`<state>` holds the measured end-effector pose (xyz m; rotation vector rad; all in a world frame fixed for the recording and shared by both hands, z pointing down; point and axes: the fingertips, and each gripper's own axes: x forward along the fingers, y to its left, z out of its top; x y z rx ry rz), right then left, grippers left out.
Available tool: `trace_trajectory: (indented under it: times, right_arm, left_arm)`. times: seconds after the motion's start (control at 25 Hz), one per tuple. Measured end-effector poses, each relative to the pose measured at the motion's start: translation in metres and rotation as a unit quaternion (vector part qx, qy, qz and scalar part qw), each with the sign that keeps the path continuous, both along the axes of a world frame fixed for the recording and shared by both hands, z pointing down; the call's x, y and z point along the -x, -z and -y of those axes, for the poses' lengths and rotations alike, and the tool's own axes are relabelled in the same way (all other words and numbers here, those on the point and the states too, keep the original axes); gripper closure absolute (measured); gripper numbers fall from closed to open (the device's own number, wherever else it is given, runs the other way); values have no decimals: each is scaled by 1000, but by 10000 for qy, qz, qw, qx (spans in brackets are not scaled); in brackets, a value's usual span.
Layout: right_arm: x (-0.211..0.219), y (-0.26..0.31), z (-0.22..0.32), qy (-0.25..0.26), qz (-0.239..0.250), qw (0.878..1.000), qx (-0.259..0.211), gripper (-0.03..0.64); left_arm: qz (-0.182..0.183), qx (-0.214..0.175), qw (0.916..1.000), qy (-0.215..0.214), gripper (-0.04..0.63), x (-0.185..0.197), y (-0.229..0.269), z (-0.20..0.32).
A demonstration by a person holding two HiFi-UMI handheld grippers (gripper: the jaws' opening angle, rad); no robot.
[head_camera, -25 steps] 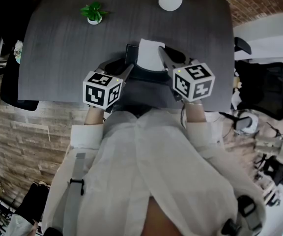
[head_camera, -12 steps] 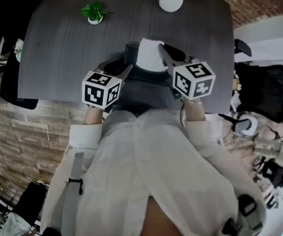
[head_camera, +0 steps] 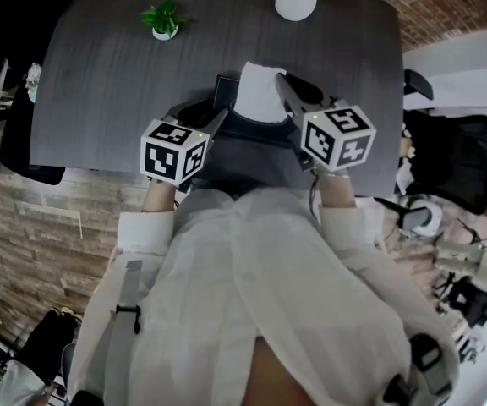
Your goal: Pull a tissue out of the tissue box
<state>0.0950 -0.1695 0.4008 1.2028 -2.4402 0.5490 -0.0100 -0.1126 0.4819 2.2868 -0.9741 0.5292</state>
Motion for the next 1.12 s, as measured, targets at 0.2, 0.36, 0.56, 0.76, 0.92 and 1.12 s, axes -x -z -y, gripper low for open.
trace_trajectory:
  times: [0.2, 0.36, 0.56, 0.76, 0.92, 1.12]
  right_arm:
    - [1, 3, 1, -12, 78, 10000, -32, 609]
    - [0, 6, 2, -40, 93, 9999, -70, 609]
    - [0, 7, 3, -42, 131, 9999, -85, 609]
    - [-1, 9, 4, -72, 166, 9998, -102, 609]
    - [0, 11, 4, -88, 204, 9996, -145, 609]
    - [-1, 15, 8, -108, 214, 9995, -206, 609]
  left_arm:
    - [20, -14, 10000, 30, 459, 1, -1, -1]
    - [29, -33, 10000, 57, 459, 1, 0, -1]
    - [46, -40, 9999, 89, 459, 3, 0, 0]
    - [70, -42, 9999, 111, 459, 2, 0, -1]
    - [74, -59, 9999, 109, 459, 2, 1, -2]
    - [68, -56, 9999, 86, 459, 0, 1, -1]
